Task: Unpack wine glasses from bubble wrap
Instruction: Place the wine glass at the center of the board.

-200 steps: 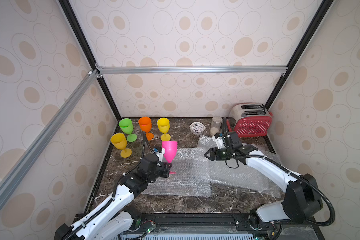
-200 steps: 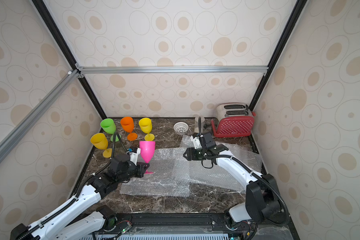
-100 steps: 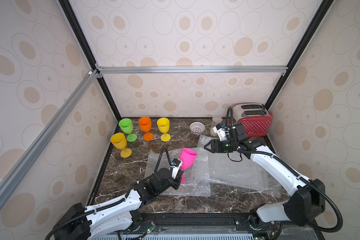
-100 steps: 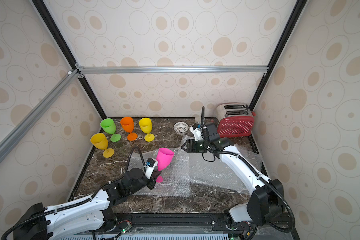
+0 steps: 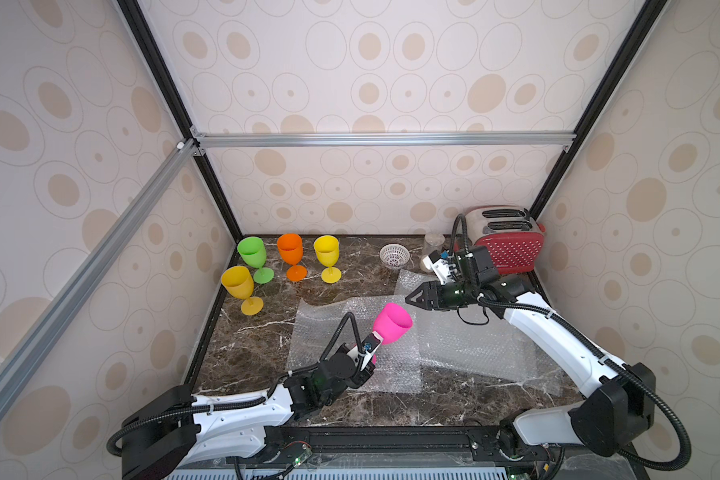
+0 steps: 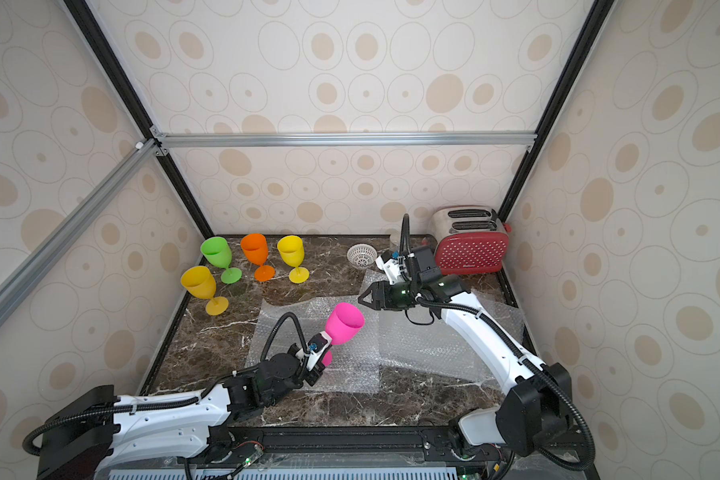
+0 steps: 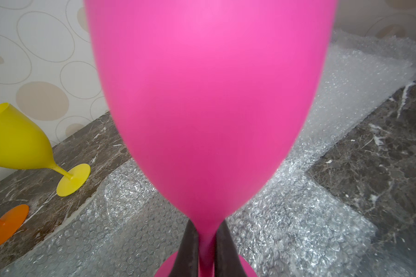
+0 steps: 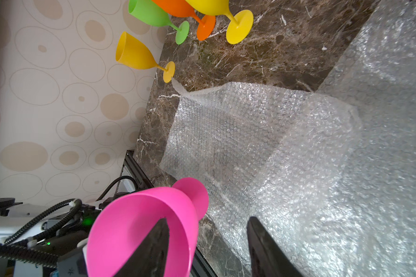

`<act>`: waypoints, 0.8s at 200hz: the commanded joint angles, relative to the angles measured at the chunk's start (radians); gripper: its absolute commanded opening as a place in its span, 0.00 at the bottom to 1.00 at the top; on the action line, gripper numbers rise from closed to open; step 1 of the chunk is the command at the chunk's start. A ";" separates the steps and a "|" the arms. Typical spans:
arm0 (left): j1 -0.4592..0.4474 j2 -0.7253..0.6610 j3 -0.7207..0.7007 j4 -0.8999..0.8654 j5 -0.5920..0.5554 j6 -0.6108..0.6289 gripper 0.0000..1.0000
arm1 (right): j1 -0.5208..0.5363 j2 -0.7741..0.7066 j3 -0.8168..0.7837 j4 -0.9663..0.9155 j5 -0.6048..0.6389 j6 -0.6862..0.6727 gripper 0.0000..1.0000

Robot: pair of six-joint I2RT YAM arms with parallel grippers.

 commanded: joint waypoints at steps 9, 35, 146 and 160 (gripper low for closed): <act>-0.028 0.038 0.024 0.081 -0.066 0.077 0.02 | 0.020 -0.020 -0.019 -0.037 -0.031 -0.021 0.50; -0.040 0.052 0.032 0.096 -0.077 0.096 0.02 | 0.042 -0.009 -0.018 -0.062 -0.013 -0.046 0.44; -0.059 0.068 0.052 0.099 -0.083 0.096 0.03 | 0.078 0.025 -0.024 -0.078 0.039 -0.070 0.20; -0.059 0.062 0.053 0.102 -0.077 0.094 0.03 | 0.081 0.030 -0.021 -0.086 0.051 -0.076 0.14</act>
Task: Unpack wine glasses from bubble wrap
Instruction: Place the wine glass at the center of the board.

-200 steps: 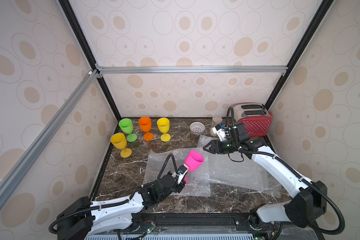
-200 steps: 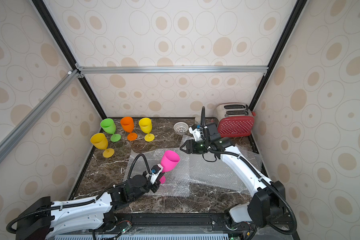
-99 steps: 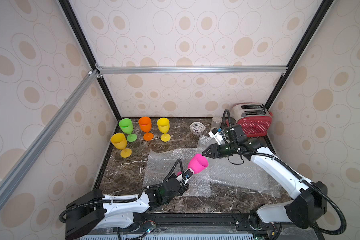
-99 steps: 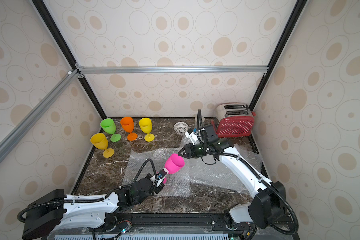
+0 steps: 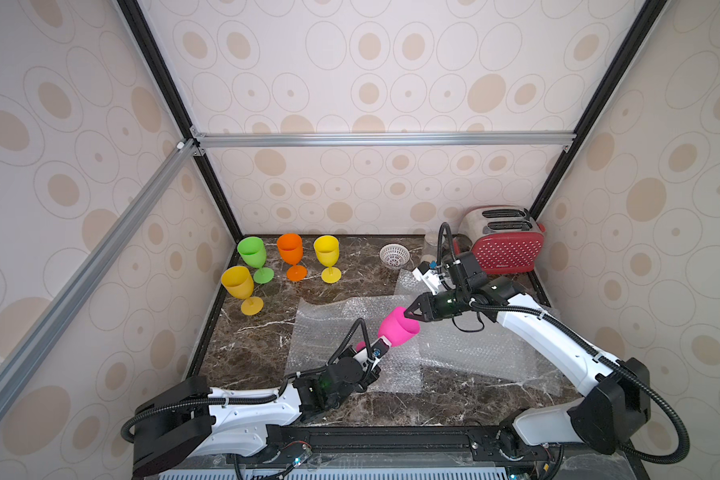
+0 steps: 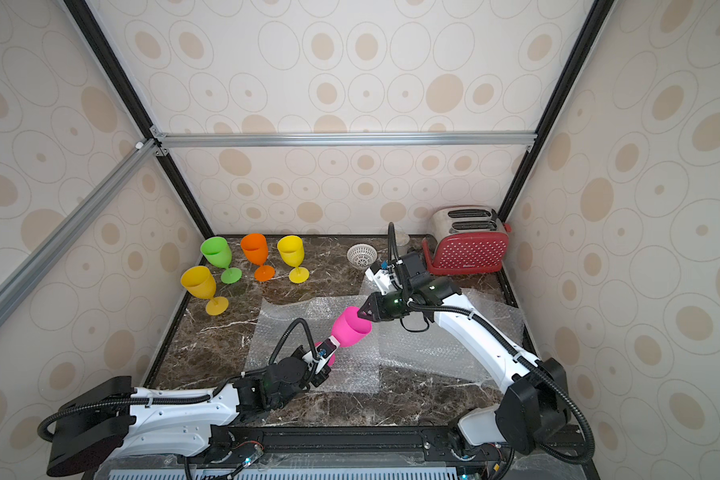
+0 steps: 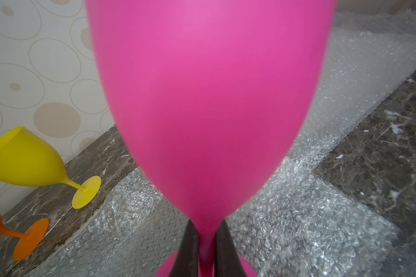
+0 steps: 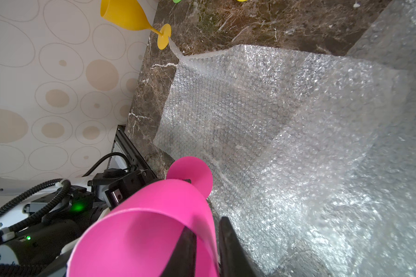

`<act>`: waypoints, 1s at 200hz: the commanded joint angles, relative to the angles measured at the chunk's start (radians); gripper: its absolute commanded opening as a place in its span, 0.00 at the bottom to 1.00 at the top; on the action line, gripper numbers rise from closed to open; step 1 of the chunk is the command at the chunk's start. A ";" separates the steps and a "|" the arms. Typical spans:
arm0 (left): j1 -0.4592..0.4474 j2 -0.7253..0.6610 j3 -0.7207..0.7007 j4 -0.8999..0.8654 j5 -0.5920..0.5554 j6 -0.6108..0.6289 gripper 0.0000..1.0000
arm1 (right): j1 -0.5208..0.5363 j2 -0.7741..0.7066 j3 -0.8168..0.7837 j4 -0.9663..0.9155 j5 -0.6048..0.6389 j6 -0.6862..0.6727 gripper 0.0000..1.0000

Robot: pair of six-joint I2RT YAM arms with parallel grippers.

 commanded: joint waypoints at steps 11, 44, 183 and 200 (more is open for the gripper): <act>-0.015 -0.011 0.041 0.035 0.000 0.018 0.02 | 0.012 0.014 -0.008 -0.024 0.025 -0.022 0.11; -0.015 -0.010 0.041 0.030 0.003 0.015 0.02 | 0.014 0.014 -0.012 -0.017 0.032 -0.022 0.02; 0.117 -0.163 0.098 -0.219 -0.064 -0.363 0.86 | 0.019 0.060 0.131 -0.031 0.387 -0.027 0.00; 0.208 -0.162 0.121 -0.307 0.016 -0.486 0.84 | 0.032 0.100 0.179 -0.048 0.454 -0.042 0.00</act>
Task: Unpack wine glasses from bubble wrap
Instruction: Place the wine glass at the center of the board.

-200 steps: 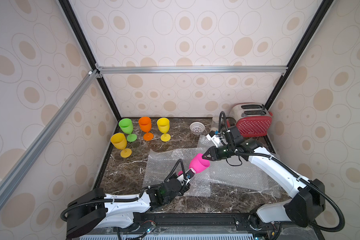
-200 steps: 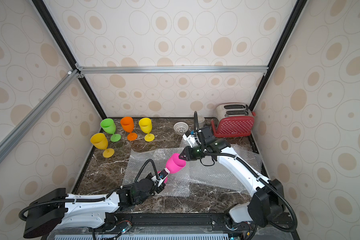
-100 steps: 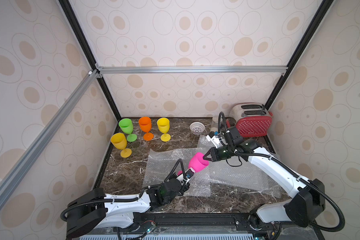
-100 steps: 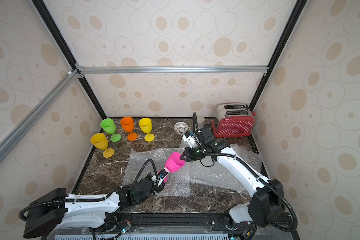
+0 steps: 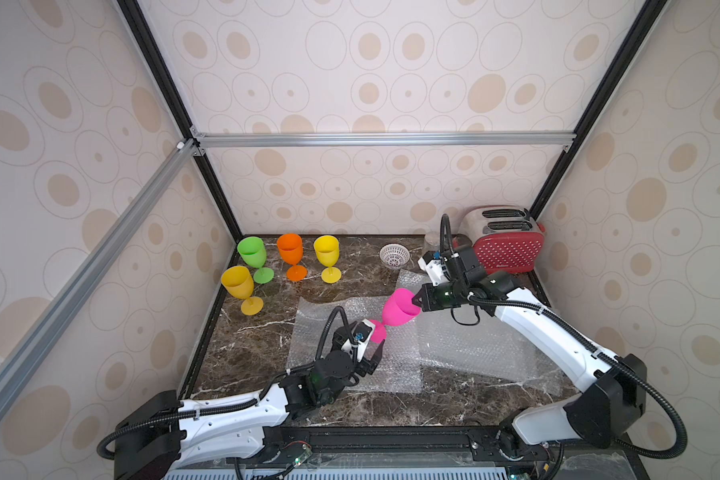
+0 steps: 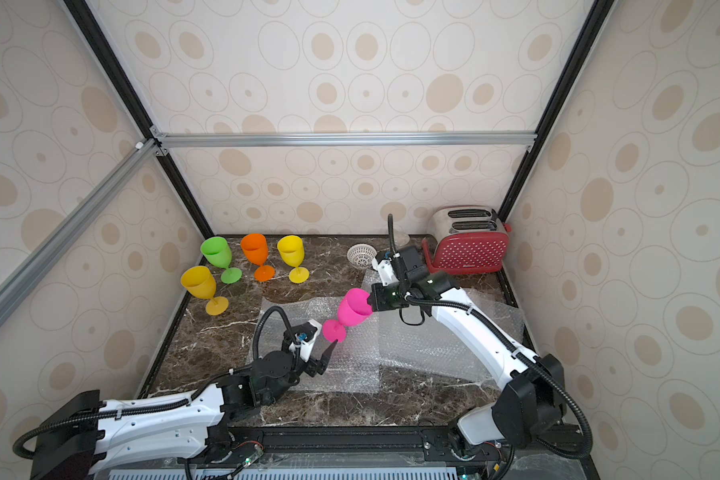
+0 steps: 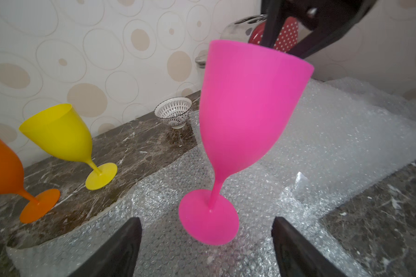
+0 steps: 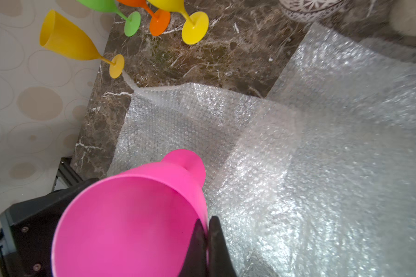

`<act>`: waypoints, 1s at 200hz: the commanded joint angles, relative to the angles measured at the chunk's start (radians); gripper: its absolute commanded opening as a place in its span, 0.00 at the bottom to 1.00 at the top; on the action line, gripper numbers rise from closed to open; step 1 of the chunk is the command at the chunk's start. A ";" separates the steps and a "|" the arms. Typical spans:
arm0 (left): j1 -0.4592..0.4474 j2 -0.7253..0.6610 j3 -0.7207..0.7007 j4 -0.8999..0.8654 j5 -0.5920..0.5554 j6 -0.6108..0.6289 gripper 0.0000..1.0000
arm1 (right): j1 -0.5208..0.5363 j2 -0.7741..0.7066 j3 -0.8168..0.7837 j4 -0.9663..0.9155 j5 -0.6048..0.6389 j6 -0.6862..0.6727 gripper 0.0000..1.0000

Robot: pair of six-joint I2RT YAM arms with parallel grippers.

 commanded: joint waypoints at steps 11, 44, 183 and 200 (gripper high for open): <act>0.156 -0.015 0.070 -0.205 0.103 -0.286 0.83 | 0.038 0.076 0.103 -0.047 0.187 -0.042 0.00; 0.251 -0.070 0.074 -0.261 0.186 -0.399 0.83 | 0.083 0.154 0.198 -0.082 0.281 -0.065 0.00; 0.489 -0.220 -0.019 -0.393 0.354 -0.529 0.81 | 0.169 0.657 0.813 -0.163 0.495 -0.032 0.00; 0.493 -0.237 -0.033 -0.390 0.358 -0.532 0.81 | 0.166 0.697 0.858 -0.133 0.515 -0.015 0.00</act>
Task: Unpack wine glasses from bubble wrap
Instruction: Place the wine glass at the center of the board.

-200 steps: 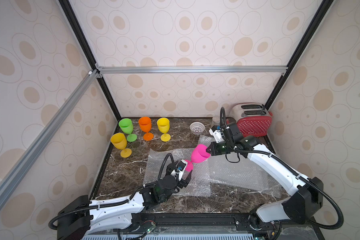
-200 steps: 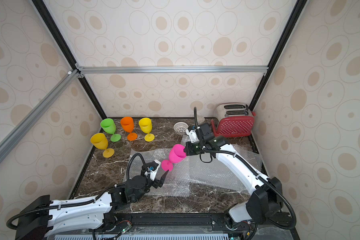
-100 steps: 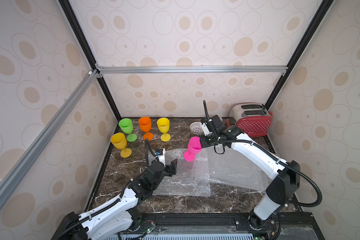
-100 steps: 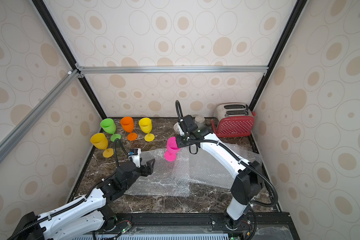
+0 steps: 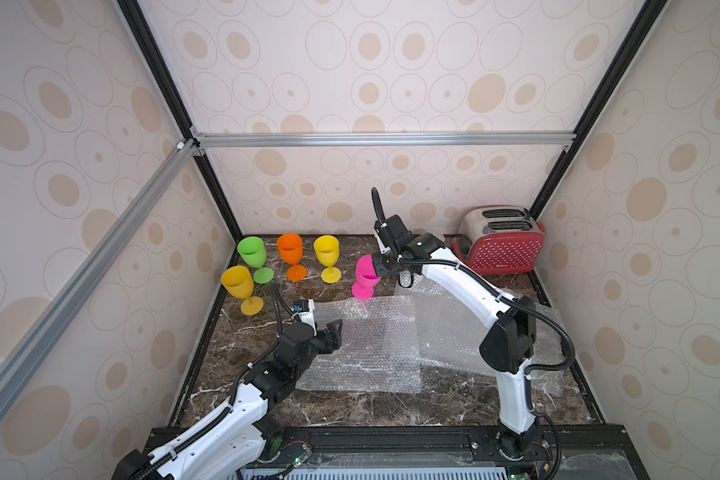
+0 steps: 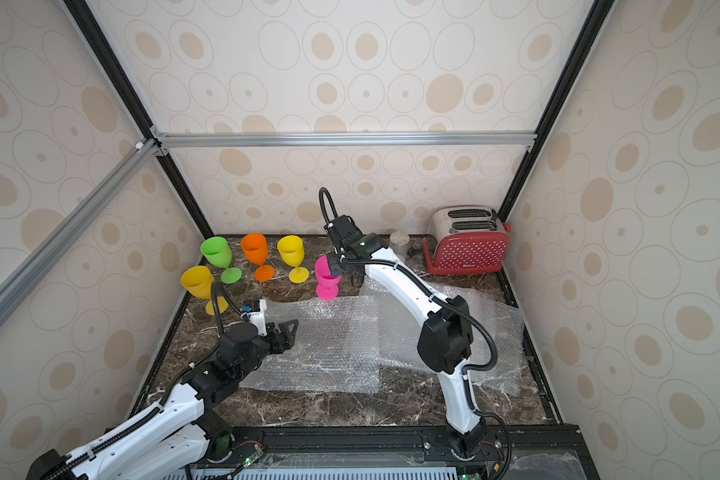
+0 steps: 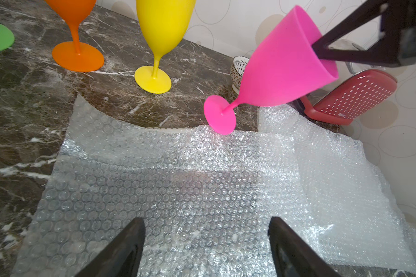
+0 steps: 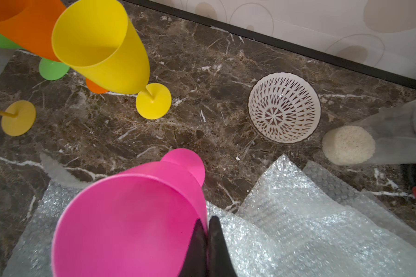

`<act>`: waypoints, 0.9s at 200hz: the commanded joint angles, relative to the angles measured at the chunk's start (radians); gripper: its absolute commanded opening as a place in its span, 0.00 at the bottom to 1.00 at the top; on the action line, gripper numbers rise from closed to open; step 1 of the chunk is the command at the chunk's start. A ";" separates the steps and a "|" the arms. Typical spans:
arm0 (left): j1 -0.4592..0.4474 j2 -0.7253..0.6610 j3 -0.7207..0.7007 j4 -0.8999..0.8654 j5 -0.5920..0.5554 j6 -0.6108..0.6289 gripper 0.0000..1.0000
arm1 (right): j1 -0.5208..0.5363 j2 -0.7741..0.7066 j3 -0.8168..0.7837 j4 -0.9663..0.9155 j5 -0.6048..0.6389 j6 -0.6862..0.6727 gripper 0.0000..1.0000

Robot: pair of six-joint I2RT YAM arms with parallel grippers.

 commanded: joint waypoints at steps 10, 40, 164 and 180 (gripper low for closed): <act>0.016 -0.037 -0.024 -0.021 0.005 -0.023 0.81 | -0.007 0.070 0.109 0.005 0.060 0.042 0.00; 0.019 -0.050 -0.037 -0.029 0.004 -0.021 0.81 | -0.023 0.208 0.343 -0.140 0.079 0.035 0.00; 0.026 -0.055 -0.051 -0.029 0.008 -0.015 0.80 | -0.063 0.323 0.416 -0.233 0.073 0.055 0.00; 0.027 -0.057 -0.053 -0.031 0.010 -0.015 0.81 | -0.065 0.332 0.423 -0.224 0.055 0.058 0.04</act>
